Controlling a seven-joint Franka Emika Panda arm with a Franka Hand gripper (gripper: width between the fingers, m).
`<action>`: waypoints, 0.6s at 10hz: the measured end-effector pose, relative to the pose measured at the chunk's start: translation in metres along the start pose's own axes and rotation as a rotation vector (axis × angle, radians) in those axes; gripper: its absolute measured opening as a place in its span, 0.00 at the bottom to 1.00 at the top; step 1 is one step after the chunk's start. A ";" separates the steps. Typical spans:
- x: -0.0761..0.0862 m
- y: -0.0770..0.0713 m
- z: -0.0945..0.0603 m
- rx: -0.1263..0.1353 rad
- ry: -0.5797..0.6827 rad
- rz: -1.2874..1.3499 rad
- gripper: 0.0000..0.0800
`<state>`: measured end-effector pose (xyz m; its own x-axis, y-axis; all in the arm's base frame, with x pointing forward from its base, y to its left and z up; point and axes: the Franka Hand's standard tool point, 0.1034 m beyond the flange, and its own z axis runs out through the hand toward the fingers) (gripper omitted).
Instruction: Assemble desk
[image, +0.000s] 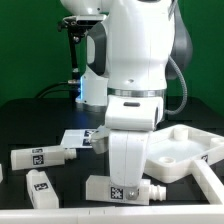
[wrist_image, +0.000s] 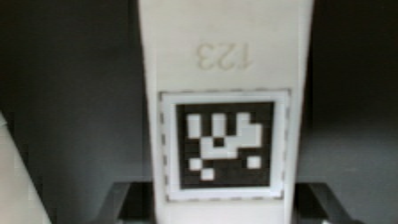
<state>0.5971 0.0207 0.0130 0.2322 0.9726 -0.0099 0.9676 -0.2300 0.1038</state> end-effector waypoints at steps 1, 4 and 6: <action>-0.003 0.001 -0.003 -0.004 -0.003 -0.040 0.36; -0.045 -0.007 -0.055 -0.009 -0.032 -0.356 0.36; -0.046 -0.008 -0.051 -0.004 -0.028 -0.371 0.36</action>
Offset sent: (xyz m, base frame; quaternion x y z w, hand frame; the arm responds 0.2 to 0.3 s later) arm -0.0468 -0.0318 0.0536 0.0404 0.0061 -0.2424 0.9693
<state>0.5738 -0.0202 0.0633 -0.1314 0.9885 -0.0747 0.9862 0.1381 0.0919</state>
